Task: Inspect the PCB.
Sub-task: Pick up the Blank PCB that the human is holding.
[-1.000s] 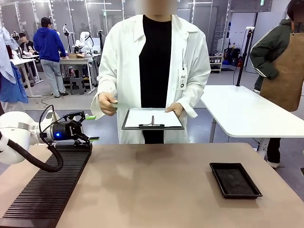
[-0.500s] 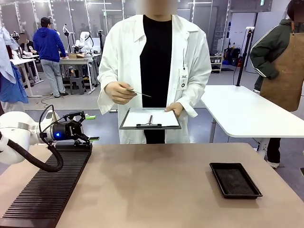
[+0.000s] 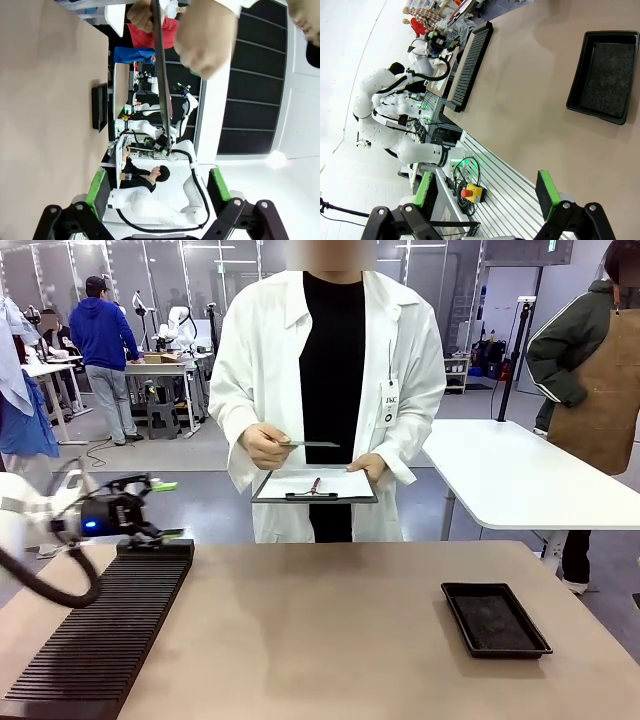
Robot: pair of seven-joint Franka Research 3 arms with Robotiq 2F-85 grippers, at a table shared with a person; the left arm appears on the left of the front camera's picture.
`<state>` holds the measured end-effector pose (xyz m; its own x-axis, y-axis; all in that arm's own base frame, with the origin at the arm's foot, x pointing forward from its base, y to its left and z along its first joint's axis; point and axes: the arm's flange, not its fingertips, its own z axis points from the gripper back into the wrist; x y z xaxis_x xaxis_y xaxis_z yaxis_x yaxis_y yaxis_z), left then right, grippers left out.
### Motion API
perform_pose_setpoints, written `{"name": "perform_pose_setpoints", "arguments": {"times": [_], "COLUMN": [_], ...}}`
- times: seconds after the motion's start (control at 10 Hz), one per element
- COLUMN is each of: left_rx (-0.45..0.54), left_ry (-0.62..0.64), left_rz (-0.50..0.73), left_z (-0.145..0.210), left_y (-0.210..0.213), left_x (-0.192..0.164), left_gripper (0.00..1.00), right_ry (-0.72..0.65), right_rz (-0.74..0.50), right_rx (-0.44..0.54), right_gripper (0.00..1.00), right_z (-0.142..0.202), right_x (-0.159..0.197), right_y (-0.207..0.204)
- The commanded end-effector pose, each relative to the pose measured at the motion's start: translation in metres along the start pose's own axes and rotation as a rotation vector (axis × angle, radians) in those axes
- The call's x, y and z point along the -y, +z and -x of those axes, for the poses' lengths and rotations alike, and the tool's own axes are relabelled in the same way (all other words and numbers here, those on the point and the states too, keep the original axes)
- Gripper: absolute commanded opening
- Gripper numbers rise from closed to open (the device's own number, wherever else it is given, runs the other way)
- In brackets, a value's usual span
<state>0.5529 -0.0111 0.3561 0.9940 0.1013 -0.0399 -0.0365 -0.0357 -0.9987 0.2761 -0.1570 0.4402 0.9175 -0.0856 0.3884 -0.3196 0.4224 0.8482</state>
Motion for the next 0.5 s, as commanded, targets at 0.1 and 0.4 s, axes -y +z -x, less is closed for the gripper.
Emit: {"name": "perform_pose_setpoints", "arguments": {"times": [0.1, 0.4], "left_rx": [-0.012, -0.059], "left_ry": [-0.104, -0.232], "left_rz": [-0.006, -0.083], "left_z": [0.106, 0.191], "left_y": [0.069, 0.136], "left_x": [0.031, 0.034], "left_gripper": [1.00, 1.00], "right_ry": [0.011, 0.011], "right_rz": [-0.010, -0.010], "right_rx": [0.004, 0.004], "right_gripper": [1.00, 1.00], "right_z": [0.000, 0.000], "right_x": [0.000, 0.000], "right_y": [0.001, 0.001]}}
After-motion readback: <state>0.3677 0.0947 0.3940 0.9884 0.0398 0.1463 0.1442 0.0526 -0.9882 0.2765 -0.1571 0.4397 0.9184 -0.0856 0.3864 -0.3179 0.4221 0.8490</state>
